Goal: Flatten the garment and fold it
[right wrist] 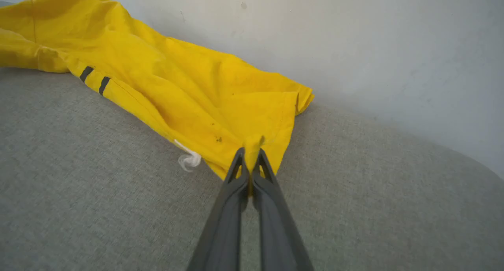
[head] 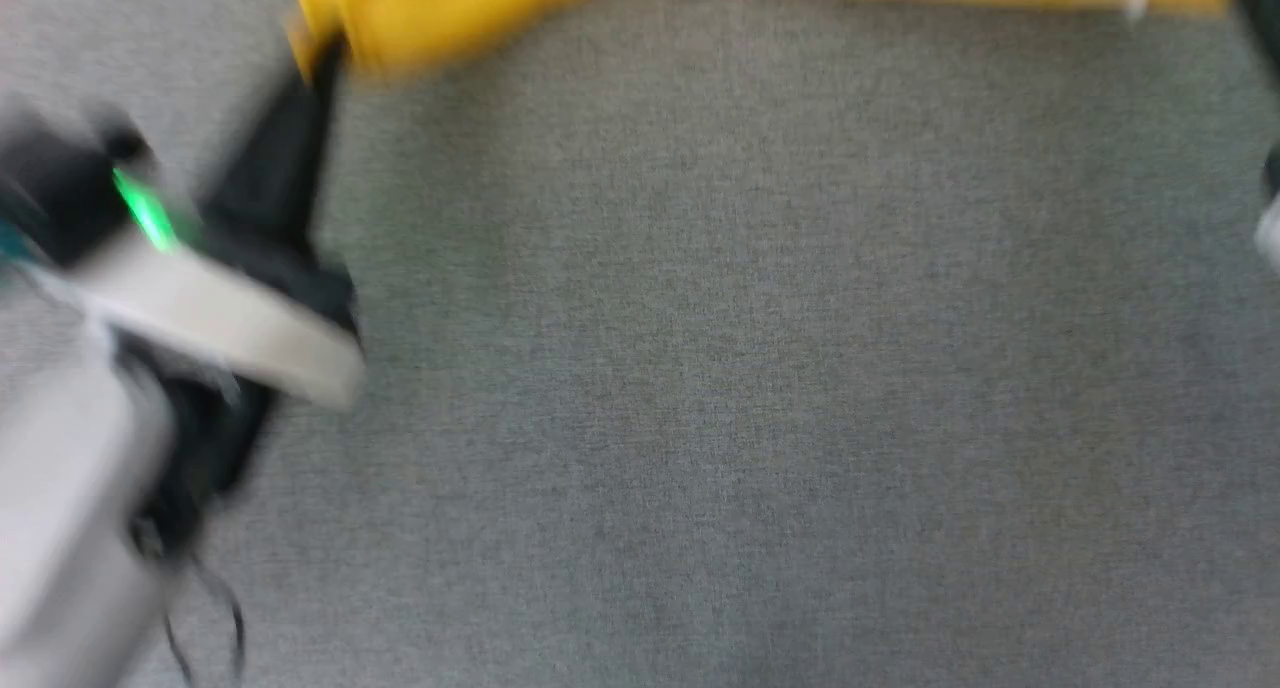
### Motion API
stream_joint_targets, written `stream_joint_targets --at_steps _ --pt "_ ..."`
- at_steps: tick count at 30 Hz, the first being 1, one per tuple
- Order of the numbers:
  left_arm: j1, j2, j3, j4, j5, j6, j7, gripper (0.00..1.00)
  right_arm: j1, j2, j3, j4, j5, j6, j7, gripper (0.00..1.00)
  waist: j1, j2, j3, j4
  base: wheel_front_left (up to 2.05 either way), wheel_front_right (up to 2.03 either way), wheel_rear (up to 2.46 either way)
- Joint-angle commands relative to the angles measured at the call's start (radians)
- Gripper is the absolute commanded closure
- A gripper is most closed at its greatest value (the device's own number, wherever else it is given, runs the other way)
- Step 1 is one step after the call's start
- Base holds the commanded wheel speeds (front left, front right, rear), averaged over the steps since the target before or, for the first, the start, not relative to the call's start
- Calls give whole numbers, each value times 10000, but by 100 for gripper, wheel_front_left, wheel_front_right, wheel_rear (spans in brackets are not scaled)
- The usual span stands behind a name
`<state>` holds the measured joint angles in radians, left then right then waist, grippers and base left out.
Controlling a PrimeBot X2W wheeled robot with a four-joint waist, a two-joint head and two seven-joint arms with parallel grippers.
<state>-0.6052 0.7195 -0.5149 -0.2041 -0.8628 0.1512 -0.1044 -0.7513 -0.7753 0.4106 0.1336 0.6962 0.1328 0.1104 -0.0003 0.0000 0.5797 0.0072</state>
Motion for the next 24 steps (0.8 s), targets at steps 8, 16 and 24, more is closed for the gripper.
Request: stream_joint_targets --at_steps 8,16,24 --pt "3649 238 -1079 43 -865 863 529 100 4179 1246 -1536 -399 -505 -21 338 100 3 0 -1613 -96 0 0 0" --pt "5843 133 -1577 757 -2713 883 1478 100 6882 1913 -2376 -533 -956 -21 1658 100 3 0 -2571 -232 0 0 0" --pt "6858 259 -1941 972 -3741 952 2456 100 8718 2194 -2594 -482 -1136 -21 3061 100 3 0 -3222 -216 0 0 0"
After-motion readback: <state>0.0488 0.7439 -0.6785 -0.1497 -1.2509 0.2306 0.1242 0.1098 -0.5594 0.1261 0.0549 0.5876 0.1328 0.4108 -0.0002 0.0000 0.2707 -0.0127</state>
